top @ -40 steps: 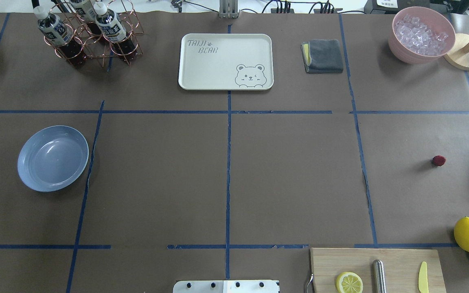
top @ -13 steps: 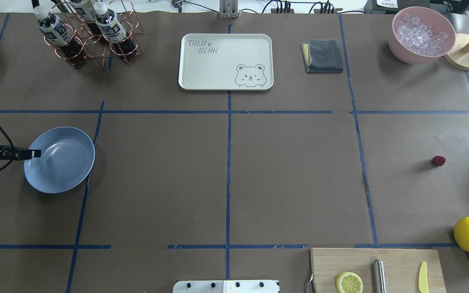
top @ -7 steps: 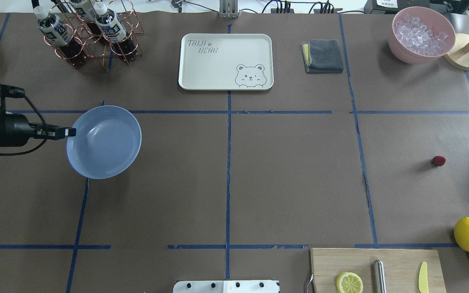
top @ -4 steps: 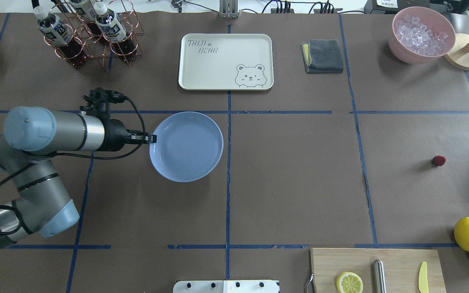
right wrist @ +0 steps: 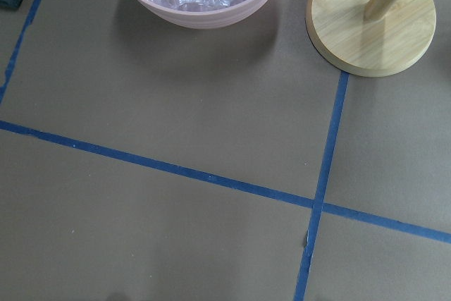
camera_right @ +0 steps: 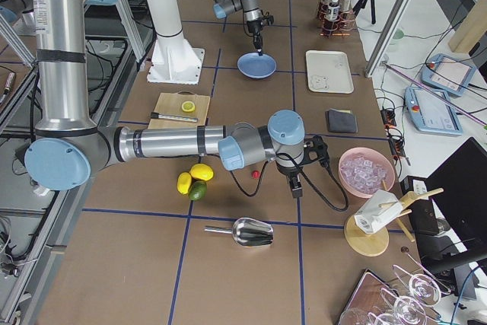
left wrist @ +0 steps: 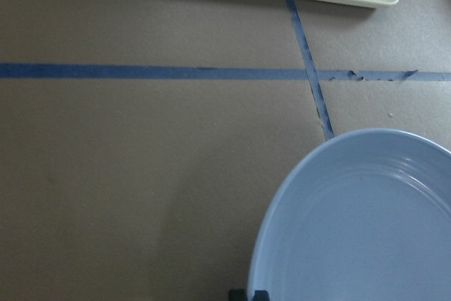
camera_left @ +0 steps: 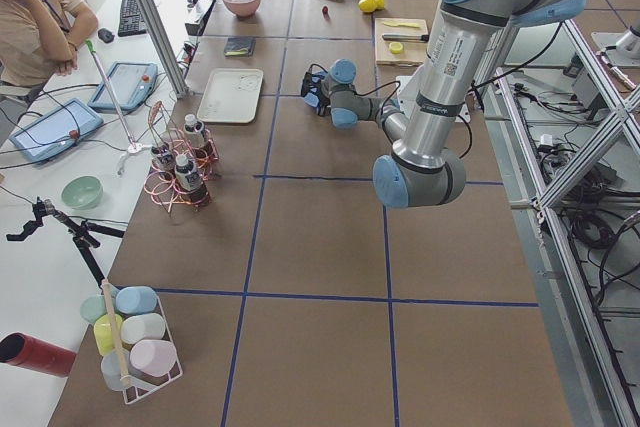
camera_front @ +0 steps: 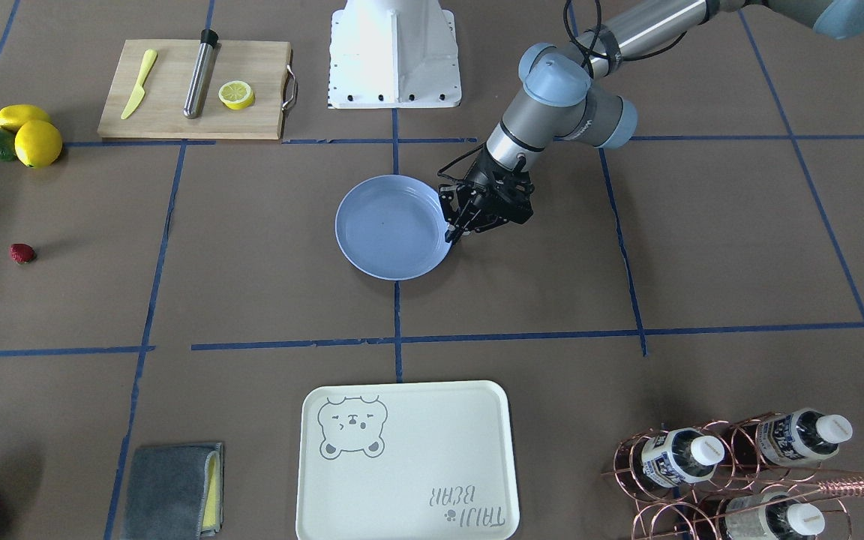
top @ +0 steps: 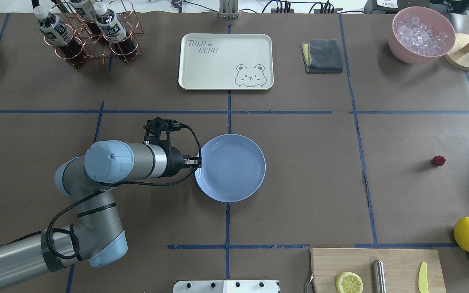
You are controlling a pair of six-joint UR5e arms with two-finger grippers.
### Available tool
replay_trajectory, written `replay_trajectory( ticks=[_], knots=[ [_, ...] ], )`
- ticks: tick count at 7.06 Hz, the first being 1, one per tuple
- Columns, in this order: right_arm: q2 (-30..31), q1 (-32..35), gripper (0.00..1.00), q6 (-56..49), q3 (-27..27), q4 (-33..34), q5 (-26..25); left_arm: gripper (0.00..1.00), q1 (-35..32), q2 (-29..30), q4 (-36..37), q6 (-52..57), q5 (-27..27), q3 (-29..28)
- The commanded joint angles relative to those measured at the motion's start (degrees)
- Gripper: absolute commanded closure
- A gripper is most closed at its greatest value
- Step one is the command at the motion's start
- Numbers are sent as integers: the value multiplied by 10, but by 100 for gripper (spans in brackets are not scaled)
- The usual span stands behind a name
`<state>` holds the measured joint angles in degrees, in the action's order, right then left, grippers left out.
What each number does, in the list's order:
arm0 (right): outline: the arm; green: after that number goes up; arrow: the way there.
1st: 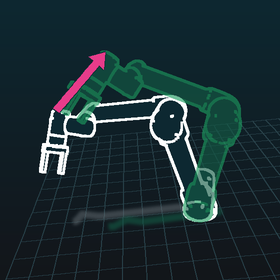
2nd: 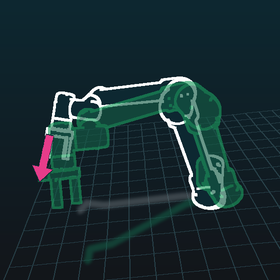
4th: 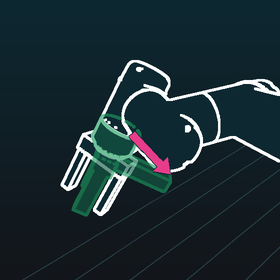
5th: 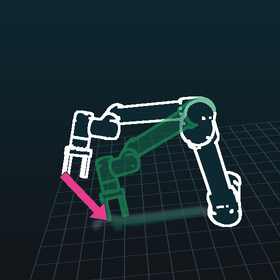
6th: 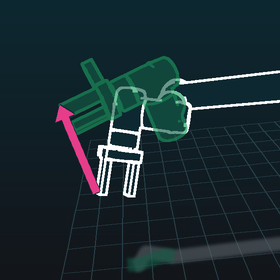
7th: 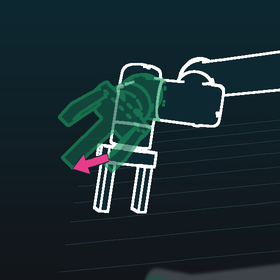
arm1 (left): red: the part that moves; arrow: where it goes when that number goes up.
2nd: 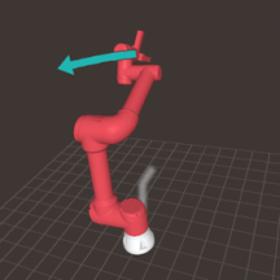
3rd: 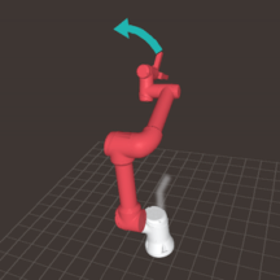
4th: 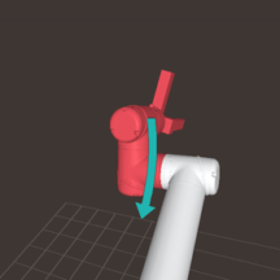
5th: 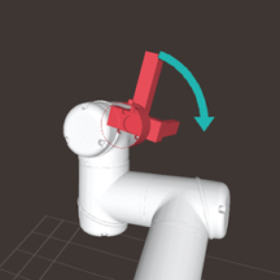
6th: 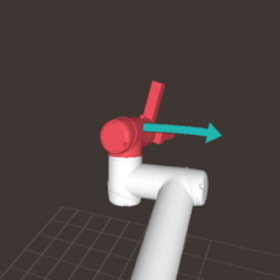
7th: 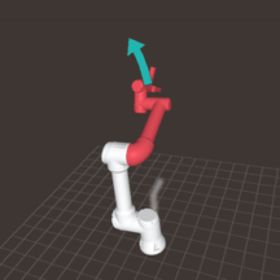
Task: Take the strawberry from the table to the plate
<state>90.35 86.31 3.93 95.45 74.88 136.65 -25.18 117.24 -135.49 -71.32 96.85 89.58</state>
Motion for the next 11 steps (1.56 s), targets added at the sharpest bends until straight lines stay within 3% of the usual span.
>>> replay_trajectory(
  ticks=[1, 2, 3, 4, 5, 7, 9, 11],
  knots=[
    [0, 0, 0, 0, 3, 0, -1, 9, 1, -2, 0, -1, -4, 2],
    [-1, 0, 0, -1, 6, -2, 0, 0, -3, -3, 0, 0, -3, 5],
    [-5, -1, 0, -2, 9, -3, -1, 0, -39, -10, 11, 11, 13, 19],
    [-1, -1, 0, -15, 24, -15, -2, 0, -83, -33, 64, 79, 74, 59],
    [3, -1, 0, -6, 23, -58, -7, 0, -124, -69, 115, 168, 90, 109],
    [5, -20, 0, 63, 25, -94, -1, 0, -267, -117, 194, 406, 192, 138],
    [4, -62, 0, 123, 25, -141, -7, 0, -435, -177, 232, 599, 317, 118],
    [4, -71, 0, 123, 25, -142, -18, 0, -513, -180, 441, 613, 348, 105]
  ],
)
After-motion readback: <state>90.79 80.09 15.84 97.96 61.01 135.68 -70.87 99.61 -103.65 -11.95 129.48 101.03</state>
